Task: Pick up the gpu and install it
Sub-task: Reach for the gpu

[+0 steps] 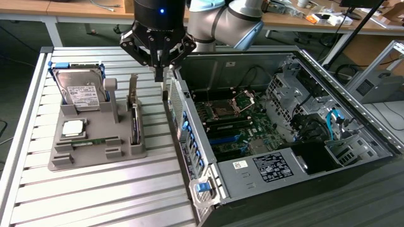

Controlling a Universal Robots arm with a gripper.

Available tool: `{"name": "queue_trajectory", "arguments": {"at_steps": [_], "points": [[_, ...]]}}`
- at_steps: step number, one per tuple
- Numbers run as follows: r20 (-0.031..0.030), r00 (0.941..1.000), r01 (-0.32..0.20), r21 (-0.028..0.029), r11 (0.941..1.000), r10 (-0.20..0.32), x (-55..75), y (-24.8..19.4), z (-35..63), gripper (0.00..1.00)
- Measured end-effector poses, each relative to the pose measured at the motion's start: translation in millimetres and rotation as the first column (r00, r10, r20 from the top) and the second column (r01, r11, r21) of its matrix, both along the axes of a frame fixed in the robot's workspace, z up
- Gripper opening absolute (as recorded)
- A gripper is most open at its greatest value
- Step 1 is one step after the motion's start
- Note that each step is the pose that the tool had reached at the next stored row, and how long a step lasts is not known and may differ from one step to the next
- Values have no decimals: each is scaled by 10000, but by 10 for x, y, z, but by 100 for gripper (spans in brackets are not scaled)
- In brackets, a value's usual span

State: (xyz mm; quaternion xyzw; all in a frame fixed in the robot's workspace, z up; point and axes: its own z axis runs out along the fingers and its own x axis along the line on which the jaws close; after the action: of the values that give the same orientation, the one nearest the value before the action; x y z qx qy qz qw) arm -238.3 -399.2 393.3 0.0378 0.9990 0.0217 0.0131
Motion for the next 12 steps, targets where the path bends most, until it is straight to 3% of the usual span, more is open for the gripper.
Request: {"name": "queue_trajectory", "arguments": {"at_steps": [12], "points": [[1,10000,1,0,10000,-1,-42,0,0,11]]}}
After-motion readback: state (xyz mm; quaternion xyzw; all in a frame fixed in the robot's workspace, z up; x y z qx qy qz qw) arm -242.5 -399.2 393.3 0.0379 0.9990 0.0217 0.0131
